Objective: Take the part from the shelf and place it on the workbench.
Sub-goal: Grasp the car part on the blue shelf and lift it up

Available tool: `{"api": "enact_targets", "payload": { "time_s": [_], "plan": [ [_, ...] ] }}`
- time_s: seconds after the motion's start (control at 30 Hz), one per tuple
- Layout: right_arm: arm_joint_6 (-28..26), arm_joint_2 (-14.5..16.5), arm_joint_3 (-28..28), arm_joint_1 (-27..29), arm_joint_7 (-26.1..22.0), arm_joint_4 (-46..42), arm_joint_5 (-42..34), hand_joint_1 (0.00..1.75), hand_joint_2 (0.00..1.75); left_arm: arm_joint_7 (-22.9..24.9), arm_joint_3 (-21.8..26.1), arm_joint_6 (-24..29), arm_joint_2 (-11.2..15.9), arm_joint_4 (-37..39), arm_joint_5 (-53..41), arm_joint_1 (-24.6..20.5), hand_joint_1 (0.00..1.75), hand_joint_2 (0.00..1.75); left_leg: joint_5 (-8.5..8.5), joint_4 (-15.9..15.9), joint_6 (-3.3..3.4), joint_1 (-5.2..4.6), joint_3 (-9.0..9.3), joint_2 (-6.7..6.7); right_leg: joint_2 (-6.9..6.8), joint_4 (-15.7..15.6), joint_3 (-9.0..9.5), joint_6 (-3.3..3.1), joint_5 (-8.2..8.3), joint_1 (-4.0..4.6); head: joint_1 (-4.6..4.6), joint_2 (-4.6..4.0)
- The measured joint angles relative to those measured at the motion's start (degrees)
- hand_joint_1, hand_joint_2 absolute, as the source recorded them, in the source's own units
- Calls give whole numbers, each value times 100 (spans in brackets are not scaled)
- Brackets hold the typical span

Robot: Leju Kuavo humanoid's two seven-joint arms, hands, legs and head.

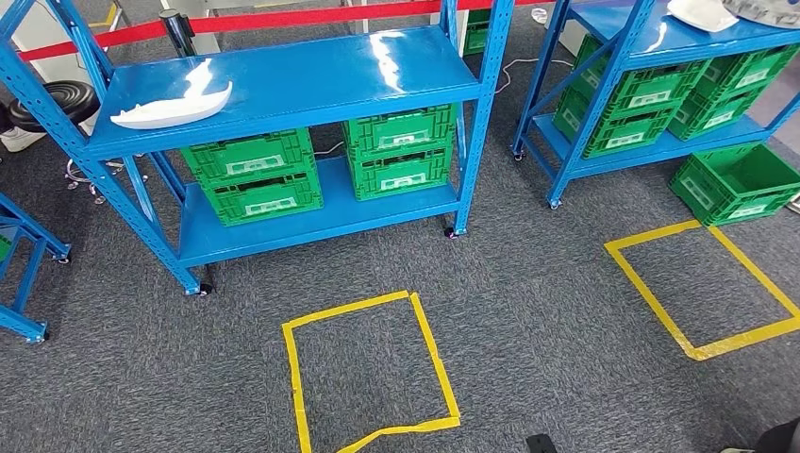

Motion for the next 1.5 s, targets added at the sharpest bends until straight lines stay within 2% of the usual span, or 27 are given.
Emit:
{"api": "enact_targets", "payload": {
  "time_s": [0.3, 0.5, 0.6, 0.73, 0.97, 1.23, 1.37, 1.4, 1.43, 1.47, 1.5],
  "plan": [
    [-51, 271, -687, -279, -404, 234, 293, 0, 0, -812, 1080, 63, -48, 122, -902, -661, 0, 0, 4, 0, -4, 1, 3, -1, 1, 3, 1, -1, 1, -1, 0, 0],
    [109, 415, -1095, -443, -649, 388, 508, 0, 0, -1646, 1312, 128, -60, 125, -1452, -1374, 0, 0, 8, 0, -6, 2, 5, 0, 1, 5, 3, 1, 6, 0, 0, 0],
    [214, 474, -1254, -494, -762, 448, 608, 0, 0, -2029, 1265, 157, -74, 45, -1594, -1656, 0, 0, 11, 0, -7, 2, 8, 0, 2, 6, 4, 0, 7, 0, 0, 0],
    [333, 533, -1405, -514, -851, 499, 662, 0, 0, -2343, 855, 190, -79, -163, -1504, -1985, 0, 0, 13, 0, -7, 2, 10, 0, 1, 6, 4, 0, 7, -1, -1, 0],
    [502, 621, -1674, -531, -914, 579, 698, 0, 0, -2650, -181, 219, -77, -836, -1194, -2610, 0, 0, 15, 0, -8, 3, 11, 0, 2, 9, 6, 0, 8, 1, 0, 0],
    [626, 671, -1882, -573, -957, 656, 709, 0, 0, -2700, -1308, 348, -35, -2048, -785, -2885, 0, 0, 15, 0, -8, 2, 11, 0, 2, 11, 6, 0, 8, 0, 0, 0],
    [681, 712, -1975, -602, -987, 672, 716, 0, 0, -2715, -1800, 567, 15, -2743, -608, -2943, 0, 0, -1, -6, 46, -30, 7, -7, 1, -42, 13, 56, 26, -31, -2, 0],
    [692, 719, -1994, -611, -1003, 672, 722, 0, 0, -2723, -1921, 636, 24, -2928, -567, -2960, 0, 0, 13, -64, 68, -11, 34, -5, -8, -24, 5, 69, 22, -29, -1, 0],
    [704, 722, -2009, -623, -1017, 673, 728, 0, 0, -2730, -2038, 706, 30, -3102, -527, -2981, 0, 0, 27, -127, 91, 7, 67, 0, -15, 67, -48, 79, -12, -23, 4, 0],
    [713, 724, -2025, -637, -1033, 674, 736, 0, 0, -2738, -2149, 775, 38, -3263, -487, -3003, 0, 0, 36, -188, 114, 27, 101, 9, -22, 281, -177, 89, -96, -20, 11, 0],
    [723, 725, -2044, -645, -1046, 677, 743, 0, 0, -2746, -2265, 851, 44, -3427, -444, -3021, 0, 0, 26, -228, 142, 40, 127, 17, -28, 634, -398, 98, -222, -25, 17, 0]
  ]
}}
